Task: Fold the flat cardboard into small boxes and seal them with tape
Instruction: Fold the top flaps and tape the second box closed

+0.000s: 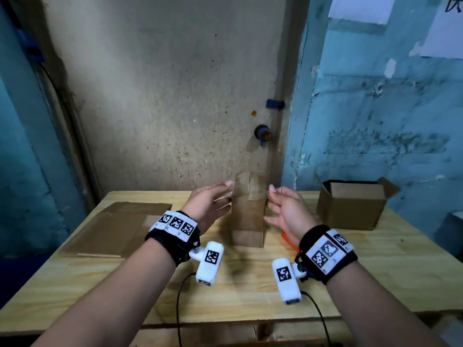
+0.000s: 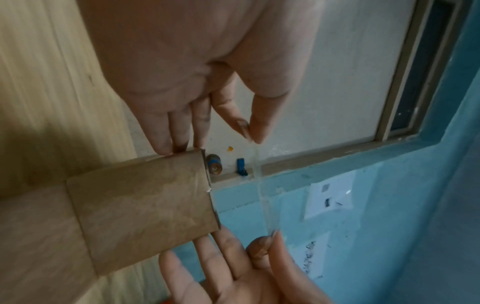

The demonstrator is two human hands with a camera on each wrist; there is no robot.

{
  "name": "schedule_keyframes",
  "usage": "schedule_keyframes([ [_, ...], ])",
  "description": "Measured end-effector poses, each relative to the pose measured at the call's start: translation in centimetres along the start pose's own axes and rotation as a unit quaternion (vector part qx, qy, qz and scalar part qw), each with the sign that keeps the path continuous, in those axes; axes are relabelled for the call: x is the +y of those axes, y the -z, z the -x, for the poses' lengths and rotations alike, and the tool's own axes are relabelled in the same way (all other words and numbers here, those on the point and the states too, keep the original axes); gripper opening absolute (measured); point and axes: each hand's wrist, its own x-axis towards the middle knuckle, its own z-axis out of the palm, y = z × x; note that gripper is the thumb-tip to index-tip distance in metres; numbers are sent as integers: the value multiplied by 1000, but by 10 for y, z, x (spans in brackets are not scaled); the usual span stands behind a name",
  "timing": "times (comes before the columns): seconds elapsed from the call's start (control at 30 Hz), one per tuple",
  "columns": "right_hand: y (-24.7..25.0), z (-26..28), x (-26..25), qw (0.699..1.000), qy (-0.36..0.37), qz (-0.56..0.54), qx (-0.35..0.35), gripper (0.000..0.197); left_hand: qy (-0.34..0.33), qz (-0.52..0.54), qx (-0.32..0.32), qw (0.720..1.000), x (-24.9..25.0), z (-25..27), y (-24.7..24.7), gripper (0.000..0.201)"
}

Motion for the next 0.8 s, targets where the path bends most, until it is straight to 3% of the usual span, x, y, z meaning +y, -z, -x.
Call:
schedule_keyframes([
  [0.23, -39, -34, 25, 999, -29, 5, -28, 19, -33, -30, 59, 997, -3, -14, 42, 8],
  [0.43, -43, -65, 46, 1000, -18, 5, -24, 15, -62, -27, 94, 993, -17, -30, 60, 10],
  [0.53, -38, -71, 48, 999, -9, 22, -34, 15, -39, -31, 83, 995, -19, -36, 70, 38],
  [0.8, -33, -73, 61, 999, 40, 8, -10, 15, -26, -9, 45, 999, -24, -41, 82, 41],
])
